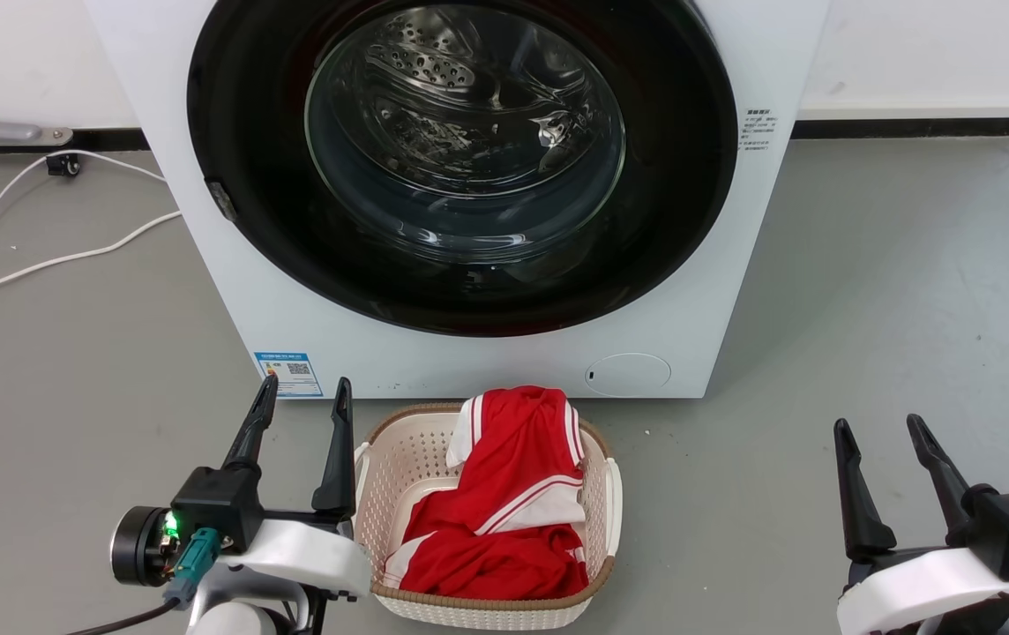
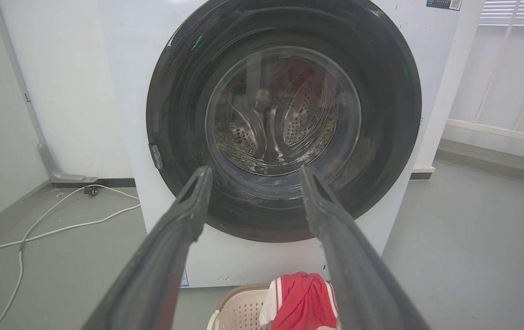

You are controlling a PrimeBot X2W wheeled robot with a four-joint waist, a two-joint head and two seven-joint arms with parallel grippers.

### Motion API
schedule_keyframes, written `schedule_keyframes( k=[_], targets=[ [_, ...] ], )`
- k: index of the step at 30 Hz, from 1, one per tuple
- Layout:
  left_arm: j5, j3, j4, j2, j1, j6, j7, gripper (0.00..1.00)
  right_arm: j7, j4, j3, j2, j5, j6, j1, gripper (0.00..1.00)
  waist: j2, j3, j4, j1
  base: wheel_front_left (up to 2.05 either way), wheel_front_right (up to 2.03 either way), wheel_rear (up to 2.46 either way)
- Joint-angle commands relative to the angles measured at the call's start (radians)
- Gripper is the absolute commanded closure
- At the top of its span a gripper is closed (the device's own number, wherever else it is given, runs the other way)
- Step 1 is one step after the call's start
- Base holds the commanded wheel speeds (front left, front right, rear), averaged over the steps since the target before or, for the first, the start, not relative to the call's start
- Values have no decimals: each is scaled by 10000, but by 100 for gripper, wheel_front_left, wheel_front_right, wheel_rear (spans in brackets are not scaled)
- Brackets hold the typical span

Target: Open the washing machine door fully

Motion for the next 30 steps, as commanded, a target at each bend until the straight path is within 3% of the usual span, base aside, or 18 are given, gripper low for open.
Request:
schedule_keyframes(
  k=[1,19,30],
  targets=[
    [193,-22,1,3,-93,65,-80,0,-117,-106,12,33,-136,-3,81,0,0,5,-4,-1,0,0,0],
    [1125,78,63,-176,32,103,-398,0,-527,-94,-37,47,-858,-5,232,0,0,34,1,-1,0,0,0],
    [1060,213,168,-281,43,-11,-380,0,-553,85,-45,46,-646,-5,141,0,0,39,41,-1,0,0,0]
  ],
)
